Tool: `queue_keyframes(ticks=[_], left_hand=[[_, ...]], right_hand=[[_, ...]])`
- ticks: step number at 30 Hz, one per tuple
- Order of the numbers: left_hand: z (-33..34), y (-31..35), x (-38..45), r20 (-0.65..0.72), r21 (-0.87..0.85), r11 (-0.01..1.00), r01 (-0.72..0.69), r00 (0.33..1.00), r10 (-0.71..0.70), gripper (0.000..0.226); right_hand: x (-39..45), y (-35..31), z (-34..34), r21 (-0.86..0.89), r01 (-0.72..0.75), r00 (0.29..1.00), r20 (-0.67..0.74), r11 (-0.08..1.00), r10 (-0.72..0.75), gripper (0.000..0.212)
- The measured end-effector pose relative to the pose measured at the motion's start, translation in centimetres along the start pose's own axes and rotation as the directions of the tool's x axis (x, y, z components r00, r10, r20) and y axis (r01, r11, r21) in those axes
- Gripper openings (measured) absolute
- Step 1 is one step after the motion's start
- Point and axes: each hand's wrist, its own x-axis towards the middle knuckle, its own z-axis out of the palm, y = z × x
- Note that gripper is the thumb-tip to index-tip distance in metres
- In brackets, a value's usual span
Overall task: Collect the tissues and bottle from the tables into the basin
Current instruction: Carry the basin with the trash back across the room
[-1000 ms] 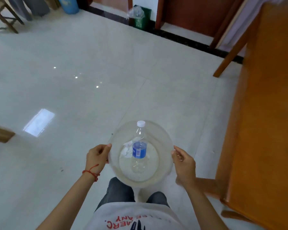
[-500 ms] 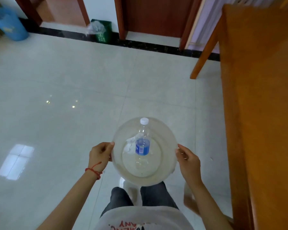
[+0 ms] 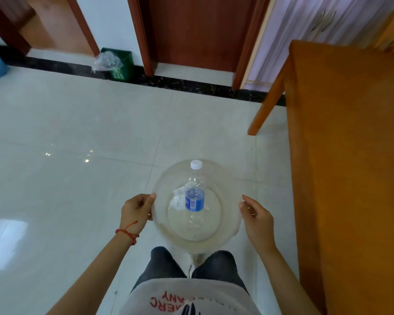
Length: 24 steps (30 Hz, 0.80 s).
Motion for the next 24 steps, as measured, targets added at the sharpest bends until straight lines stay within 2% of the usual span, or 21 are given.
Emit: queue_keyframes(ticks=[10,18,24], left_hand=[[5.7,9.6,15.1,0.064,0.001,1.0,-0.004,0.998,0.004,0.025],[9.5,17.3,29.4,0.132,0.067,0.996,-0.063,0.99,0.054,0.021],[13.2,22.6,37.1,0.185,0.11,0.993,-0.052,0.982,0.031,0.022]], right_hand=[[16.7,-4.2,0.4,0.013,-0.028,0.996,-0.081,1.0,0.029,0.031],[29.6,-8.6,1.9,0.045,-0.082,0.979,-0.182,0.996,0.089,0.03],[37.4,-10.1,1.4,0.05,-0.112,0.969,-0.216,0.993,0.12,0.029]])
